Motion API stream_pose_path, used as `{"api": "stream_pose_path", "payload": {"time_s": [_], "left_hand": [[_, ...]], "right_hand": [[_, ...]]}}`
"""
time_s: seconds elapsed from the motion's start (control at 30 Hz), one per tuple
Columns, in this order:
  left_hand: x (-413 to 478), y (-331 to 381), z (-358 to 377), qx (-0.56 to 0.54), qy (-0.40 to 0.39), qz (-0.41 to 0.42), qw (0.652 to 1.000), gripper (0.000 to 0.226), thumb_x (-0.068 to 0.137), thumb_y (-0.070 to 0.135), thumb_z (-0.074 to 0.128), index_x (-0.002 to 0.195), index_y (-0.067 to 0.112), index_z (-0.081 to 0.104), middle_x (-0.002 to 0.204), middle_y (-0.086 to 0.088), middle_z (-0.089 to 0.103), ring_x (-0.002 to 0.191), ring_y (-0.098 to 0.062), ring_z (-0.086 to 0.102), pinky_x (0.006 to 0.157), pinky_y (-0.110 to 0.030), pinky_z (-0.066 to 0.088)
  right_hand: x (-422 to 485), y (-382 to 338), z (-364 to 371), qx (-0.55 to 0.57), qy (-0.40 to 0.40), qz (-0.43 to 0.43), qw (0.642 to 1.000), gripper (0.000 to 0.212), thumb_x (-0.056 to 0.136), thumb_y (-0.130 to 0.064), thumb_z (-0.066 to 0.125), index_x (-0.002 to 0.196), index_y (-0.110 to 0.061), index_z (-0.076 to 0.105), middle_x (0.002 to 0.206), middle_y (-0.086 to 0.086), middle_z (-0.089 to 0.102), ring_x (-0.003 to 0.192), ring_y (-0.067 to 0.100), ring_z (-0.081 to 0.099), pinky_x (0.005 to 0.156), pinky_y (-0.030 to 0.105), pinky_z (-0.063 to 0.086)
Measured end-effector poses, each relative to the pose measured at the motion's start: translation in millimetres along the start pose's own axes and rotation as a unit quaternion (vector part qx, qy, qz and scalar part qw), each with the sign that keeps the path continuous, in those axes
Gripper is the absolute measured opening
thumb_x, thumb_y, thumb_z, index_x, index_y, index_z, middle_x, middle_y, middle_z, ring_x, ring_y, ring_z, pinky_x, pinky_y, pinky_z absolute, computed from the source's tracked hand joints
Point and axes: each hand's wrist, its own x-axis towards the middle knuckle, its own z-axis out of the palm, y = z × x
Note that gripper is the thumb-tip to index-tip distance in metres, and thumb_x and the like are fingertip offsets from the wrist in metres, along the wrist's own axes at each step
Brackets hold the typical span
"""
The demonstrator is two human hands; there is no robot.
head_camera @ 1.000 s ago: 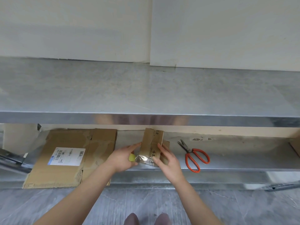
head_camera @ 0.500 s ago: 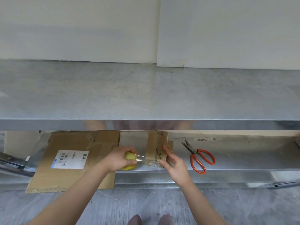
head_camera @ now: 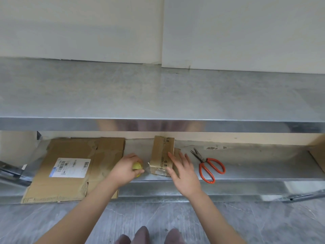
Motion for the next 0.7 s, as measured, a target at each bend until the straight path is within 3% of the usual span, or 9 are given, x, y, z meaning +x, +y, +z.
{"api": "stream_pose_path", "payload": {"time_s": [0.07,0.23,0.37,0.47,0.6,0.63,0.7], "left_hand": [[-2.2,-0.2,-1.3,0.006,0.004,-0.005,1.000,0.030,0.082,0.032,0.074,0.108,0.019,0.067,0.108,0.006,0.059,0.101,-0.012,0.056,0.086,-0.021,0.041],[-6.5,3.1,-0.3,0.004,-0.003,-0.010,1.000,0.029,0.080,0.030,0.076,0.106,0.020,0.068,0.108,0.005,0.060,0.101,-0.013,0.057,0.086,-0.023,0.042],[-10.0,9.5,1.9,-0.007,0.008,-0.015,1.000,0.020,0.079,0.026,0.077,0.097,0.022,0.067,0.103,0.008,0.059,0.100,-0.013,0.057,0.085,-0.022,0.040],[-10.5,13.6,0.5,0.002,0.010,-0.024,1.000,0.020,0.080,0.027,0.076,0.097,0.022,0.067,0.102,0.008,0.058,0.098,-0.013,0.056,0.084,-0.024,0.041],[-9.3,16.6,-3.6,0.004,0.015,-0.036,0.999,0.019,0.081,0.032,0.075,0.097,0.028,0.065,0.102,0.011,0.057,0.095,-0.009,0.053,0.078,-0.022,0.036],[-9.2,16.5,-4.6,0.007,0.016,-0.037,0.999,0.019,0.081,0.032,0.075,0.097,0.028,0.065,0.102,0.011,0.057,0.095,-0.009,0.052,0.078,-0.022,0.035],[-9.0,15.5,-6.4,0.013,0.016,-0.037,0.999,0.020,0.081,0.032,0.074,0.098,0.028,0.064,0.102,0.012,0.056,0.097,-0.009,0.051,0.079,-0.023,0.035]], "right_hand": [[-4.5,10.6,-3.6,-0.025,0.013,-0.006,1.000,0.060,0.091,-0.072,0.014,0.148,-0.051,0.018,0.162,-0.007,0.015,0.150,0.020,0.002,0.120,0.044,0.015],[-7.2,84.5,-30.2,-0.214,0.034,0.119,0.969,0.058,0.102,-0.050,0.024,0.155,-0.029,0.015,0.162,0.001,0.017,0.151,0.024,0.005,0.121,0.050,0.004],[-10.6,126.0,-43.1,-0.219,-0.006,0.146,0.965,0.058,0.102,-0.045,0.032,0.154,-0.021,0.021,0.158,0.000,0.028,0.147,0.021,0.017,0.119,0.043,0.016],[-11.4,126.7,-39.4,-0.245,0.020,0.154,0.957,0.054,0.099,-0.043,0.046,0.146,-0.017,0.042,0.140,0.009,0.049,0.130,0.029,0.042,0.099,0.042,0.037],[-8.8,109.6,-33.1,-0.228,0.073,0.156,0.958,0.034,0.077,-0.014,0.080,0.100,0.007,0.068,0.089,0.027,0.064,0.083,0.041,0.062,0.072,0.045,0.045],[-8.1,107.6,-33.5,-0.242,0.072,0.157,0.955,0.028,0.079,-0.012,0.078,0.097,0.006,0.066,0.088,0.025,0.065,0.082,0.040,0.063,0.072,0.043,0.044],[-7.4,98.8,-37.1,-0.274,0.020,0.187,0.943,0.024,0.095,-0.020,0.055,0.115,-0.006,0.057,0.110,0.012,0.063,0.099,0.030,0.061,0.079,0.037,0.039]]}}
